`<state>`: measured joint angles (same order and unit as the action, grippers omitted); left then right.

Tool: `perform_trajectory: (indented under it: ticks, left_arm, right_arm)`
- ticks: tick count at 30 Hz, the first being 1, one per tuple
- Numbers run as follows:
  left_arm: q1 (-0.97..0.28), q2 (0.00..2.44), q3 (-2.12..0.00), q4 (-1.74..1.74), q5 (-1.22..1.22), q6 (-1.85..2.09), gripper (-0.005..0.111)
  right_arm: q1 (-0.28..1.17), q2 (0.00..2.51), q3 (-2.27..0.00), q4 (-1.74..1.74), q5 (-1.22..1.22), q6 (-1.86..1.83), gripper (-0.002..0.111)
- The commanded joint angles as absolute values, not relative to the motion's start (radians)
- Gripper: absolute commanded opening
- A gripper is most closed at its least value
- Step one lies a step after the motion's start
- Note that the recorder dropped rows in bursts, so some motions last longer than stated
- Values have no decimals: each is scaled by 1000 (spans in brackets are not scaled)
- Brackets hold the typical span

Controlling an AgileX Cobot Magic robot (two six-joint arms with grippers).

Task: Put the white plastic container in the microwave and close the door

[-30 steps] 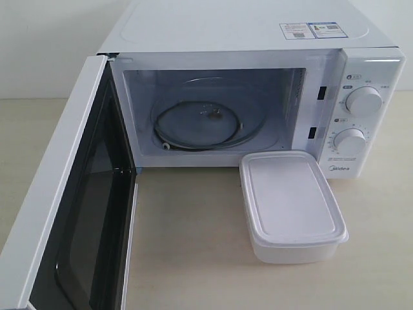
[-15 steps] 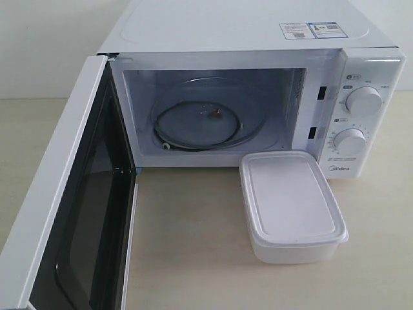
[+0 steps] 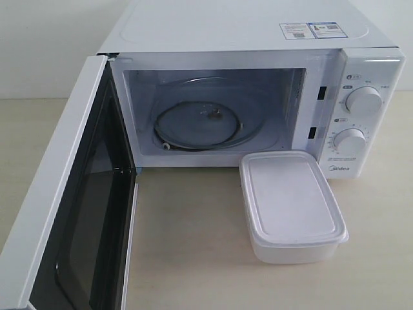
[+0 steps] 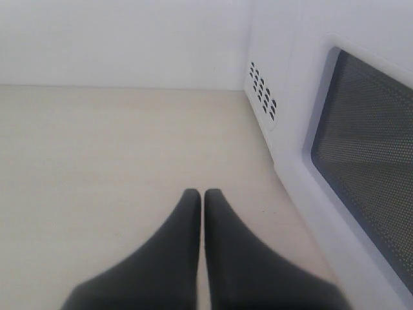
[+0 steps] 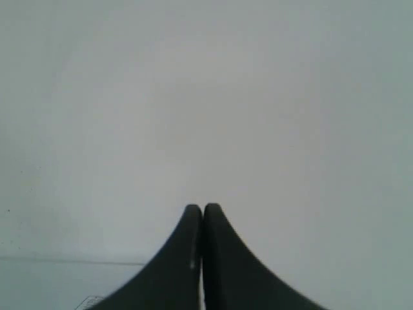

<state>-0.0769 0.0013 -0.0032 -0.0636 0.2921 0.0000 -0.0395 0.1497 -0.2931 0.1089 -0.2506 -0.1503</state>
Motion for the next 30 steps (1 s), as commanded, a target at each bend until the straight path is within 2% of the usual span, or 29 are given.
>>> perform_trajectory:
  ticks: [1, 30]
  left_arm:
    - [-82, 0, 0, -62, 295, 8, 4]
    - [-82, 0, 0, -62, 295, 8, 4]
  right_arm:
    - [-38, 159, -306, 106, -275, -155, 0]
    - [-38, 161, -306, 106, -299, -155, 0]
